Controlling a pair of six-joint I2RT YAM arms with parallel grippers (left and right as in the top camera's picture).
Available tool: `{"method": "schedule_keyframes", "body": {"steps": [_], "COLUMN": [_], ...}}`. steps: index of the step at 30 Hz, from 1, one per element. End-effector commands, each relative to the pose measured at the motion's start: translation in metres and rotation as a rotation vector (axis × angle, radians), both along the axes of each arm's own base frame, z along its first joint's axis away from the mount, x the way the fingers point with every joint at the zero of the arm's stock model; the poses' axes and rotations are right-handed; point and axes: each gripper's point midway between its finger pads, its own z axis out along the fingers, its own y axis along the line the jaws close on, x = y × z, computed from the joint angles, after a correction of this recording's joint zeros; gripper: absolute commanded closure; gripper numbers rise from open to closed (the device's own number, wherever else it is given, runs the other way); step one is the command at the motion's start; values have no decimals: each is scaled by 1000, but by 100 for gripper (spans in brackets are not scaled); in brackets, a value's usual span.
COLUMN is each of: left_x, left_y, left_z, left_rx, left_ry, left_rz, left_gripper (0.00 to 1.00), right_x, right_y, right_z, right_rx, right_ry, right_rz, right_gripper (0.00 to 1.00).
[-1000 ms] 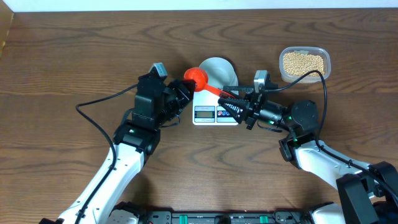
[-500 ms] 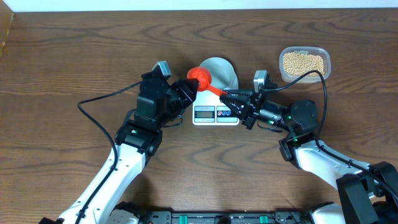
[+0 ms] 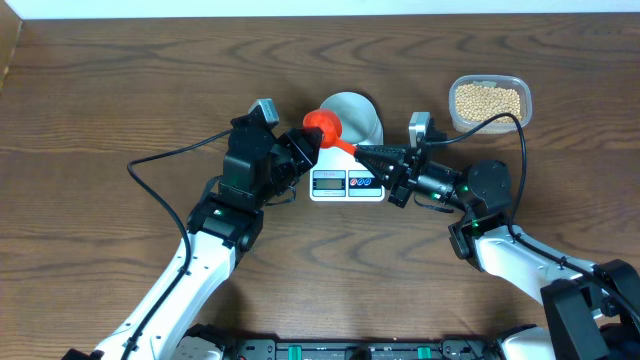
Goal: Scoop item into bowl and weigh 50g on scale
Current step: 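Grasp the red scoop handle with the right gripper, then open the left gripper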
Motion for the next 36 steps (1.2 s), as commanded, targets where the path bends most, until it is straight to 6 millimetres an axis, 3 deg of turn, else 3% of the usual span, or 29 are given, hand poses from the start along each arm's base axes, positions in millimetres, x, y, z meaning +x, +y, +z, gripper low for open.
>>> {"method": "schedule_keyframes", "body": {"steps": [1, 23, 29, 36], "left_x": [0, 0, 0, 0], "left_y": [-7, -6, -6, -7], "left_z": [14, 14, 14, 14], "left_rx": [-1, 1, 1, 0], "left_ry": [-40, -40, -41, -41], "left_rz": [-26, -20, -20, -23], "left_gripper": [93, 93, 93, 93], "right_x": [-3, -3, -3, -3], "right_y": [5, 5, 5, 5], "right_z": [6, 6, 6, 6], "right_rx": [4, 3, 3, 3], "right_ry": [-18, -18, -18, -18], "right_rz": [33, 36, 36, 36], "right_gripper": [99, 99, 87, 91]}}
